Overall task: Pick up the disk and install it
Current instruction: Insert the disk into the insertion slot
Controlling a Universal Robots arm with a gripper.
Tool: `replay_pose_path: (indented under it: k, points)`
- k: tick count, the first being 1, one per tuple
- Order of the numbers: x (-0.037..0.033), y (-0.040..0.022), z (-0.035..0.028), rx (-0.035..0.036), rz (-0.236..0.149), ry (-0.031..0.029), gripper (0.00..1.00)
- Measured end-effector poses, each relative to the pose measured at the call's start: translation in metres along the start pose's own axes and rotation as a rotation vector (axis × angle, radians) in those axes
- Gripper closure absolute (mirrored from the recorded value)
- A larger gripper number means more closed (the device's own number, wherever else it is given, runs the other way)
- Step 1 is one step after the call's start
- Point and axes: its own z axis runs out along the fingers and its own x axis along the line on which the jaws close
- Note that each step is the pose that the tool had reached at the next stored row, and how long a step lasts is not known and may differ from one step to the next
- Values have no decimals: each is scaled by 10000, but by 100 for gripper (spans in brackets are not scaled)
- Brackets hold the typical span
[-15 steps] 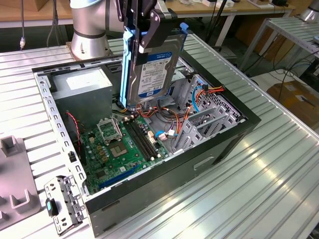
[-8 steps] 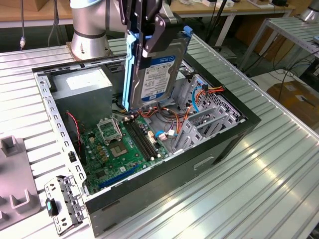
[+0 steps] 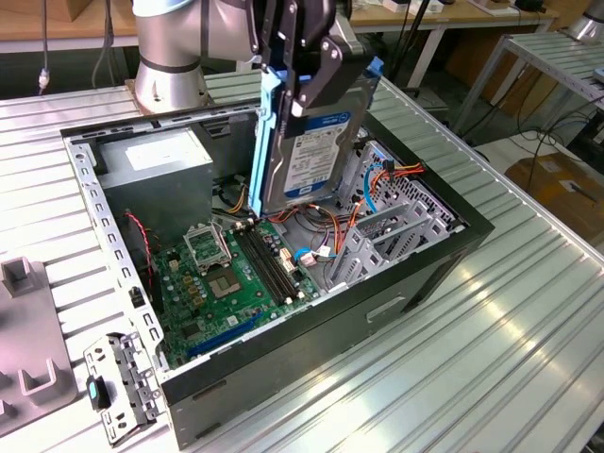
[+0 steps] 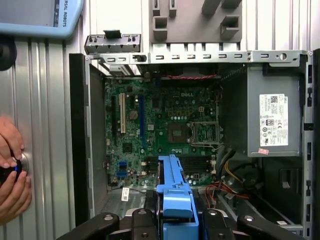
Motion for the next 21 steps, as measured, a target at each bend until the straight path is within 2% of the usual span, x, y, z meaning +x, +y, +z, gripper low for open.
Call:
replay_pose_path:
  k: [1, 3, 5, 18, 21]
  points:
    - [6, -46, 2, 0, 0, 3, 63]
    - [13, -101, 5, 0, -1, 7, 63]
    - [19, -130, 7, 1, -1, 9, 63]
    - [26, -134, 7, 1, -1, 11, 63]
    - [50, -135, 8, 1, 0, 11, 63]
